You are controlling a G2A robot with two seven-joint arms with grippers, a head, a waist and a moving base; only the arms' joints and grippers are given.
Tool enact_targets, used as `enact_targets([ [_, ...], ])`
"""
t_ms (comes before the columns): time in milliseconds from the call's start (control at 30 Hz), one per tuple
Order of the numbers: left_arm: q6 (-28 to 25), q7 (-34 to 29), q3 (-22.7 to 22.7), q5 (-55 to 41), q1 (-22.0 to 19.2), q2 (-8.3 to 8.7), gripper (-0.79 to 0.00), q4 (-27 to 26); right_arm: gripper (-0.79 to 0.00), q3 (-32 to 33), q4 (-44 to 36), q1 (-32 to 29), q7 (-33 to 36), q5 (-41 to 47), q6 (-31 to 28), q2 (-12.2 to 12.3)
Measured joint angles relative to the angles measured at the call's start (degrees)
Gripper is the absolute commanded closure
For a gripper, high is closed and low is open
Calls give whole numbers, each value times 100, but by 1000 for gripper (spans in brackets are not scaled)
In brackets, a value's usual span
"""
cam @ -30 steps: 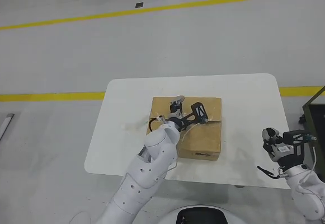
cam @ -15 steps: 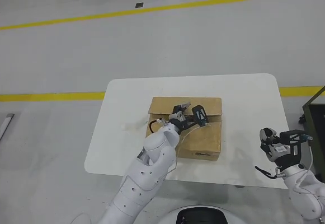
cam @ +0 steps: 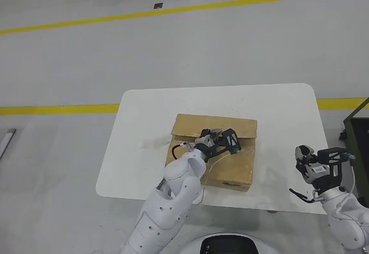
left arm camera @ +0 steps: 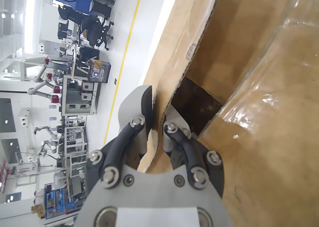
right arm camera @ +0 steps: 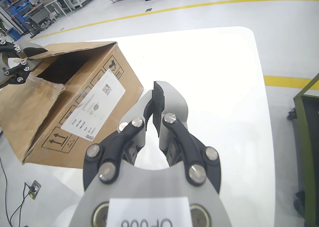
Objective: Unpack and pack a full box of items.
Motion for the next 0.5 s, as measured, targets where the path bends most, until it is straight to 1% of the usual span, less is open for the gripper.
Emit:
enact_targets([
  [133, -143, -81, -41, -1, 252, 27, 0, -516, 0, 17, -24, -25, -17, 9, -1, 1],
  [167, -162, -102, -45, -5, 301, 31, -296, -621, 0, 20, -25, -28, -22, 11, 0, 1],
  [200, -168, -125, -50, -6, 340, 33, -785, -714, 0, 20, -25, -31, -24, 13, 2, 1],
  [267, -121, -175, -64, 44, 352, 31, -785, -862, 0, 21, -30, -35, -15, 13, 7, 2],
  [333, -28, -159, -67, 96, 273, 18, -785, -874, 0, 19, -37, -37, -9, 2, 1, 3],
  [433, 100, -42, -36, 156, -12, -22, -785, -680, 0, 4, -65, -48, -7, -18, -6, 3],
  [500, 206, 40, 17, 185, -278, -66, -785, -464, 0, 7, -85, -50, 1, -23, -7, 5],
])
